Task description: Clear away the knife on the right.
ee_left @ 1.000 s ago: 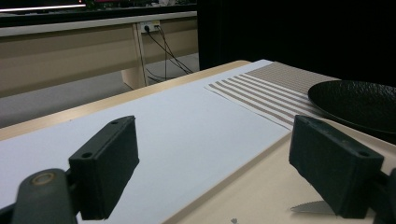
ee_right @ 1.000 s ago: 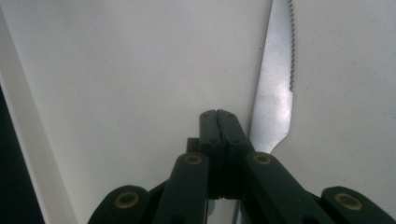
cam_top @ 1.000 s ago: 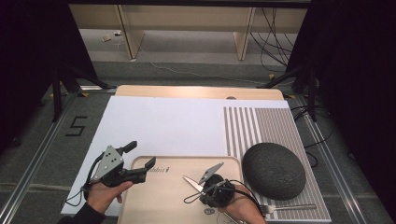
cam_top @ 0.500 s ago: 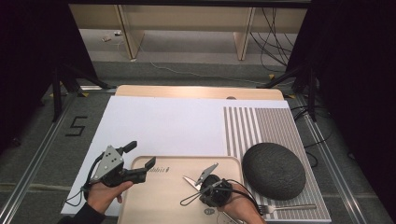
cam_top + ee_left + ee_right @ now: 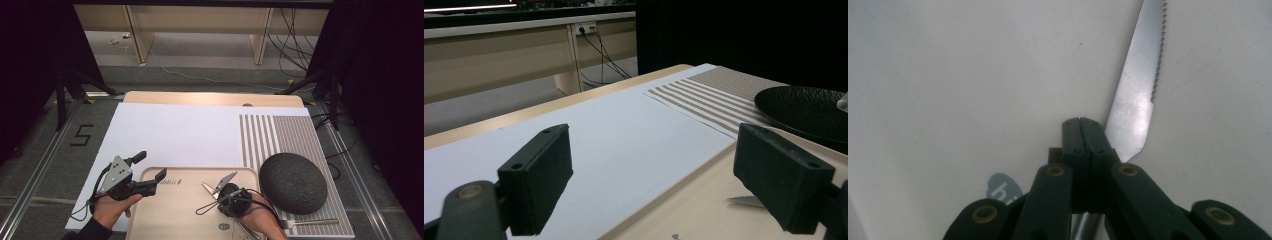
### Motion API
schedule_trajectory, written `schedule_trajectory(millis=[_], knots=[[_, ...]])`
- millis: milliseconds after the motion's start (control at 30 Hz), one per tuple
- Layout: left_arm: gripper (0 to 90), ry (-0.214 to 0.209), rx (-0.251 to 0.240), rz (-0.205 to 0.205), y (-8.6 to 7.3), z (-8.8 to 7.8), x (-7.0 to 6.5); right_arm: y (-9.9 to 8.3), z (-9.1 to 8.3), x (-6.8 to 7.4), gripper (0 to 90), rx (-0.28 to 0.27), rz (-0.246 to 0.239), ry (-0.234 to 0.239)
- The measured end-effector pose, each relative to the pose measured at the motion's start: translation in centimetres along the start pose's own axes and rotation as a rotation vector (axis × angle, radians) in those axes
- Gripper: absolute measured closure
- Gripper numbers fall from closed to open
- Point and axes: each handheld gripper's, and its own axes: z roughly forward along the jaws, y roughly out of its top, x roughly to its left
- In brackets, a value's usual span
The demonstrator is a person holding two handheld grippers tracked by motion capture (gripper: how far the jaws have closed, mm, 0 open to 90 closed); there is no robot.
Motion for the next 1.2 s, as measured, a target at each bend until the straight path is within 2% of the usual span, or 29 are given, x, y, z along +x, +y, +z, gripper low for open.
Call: schedule_trajectory(millis=[567,1200], knots=[[15.6,0.001,-0.003,0.000,0.0,-0.1,0.0,-0.5,-0.5,-1.2,90.0,0.025,0.053,-0.041],[15.6,0.001,-0.002,0.000,0.0,-0.1,0.0,-1.8,-1.4,-2.6,90.0,0.058,0.130,-0.062]])
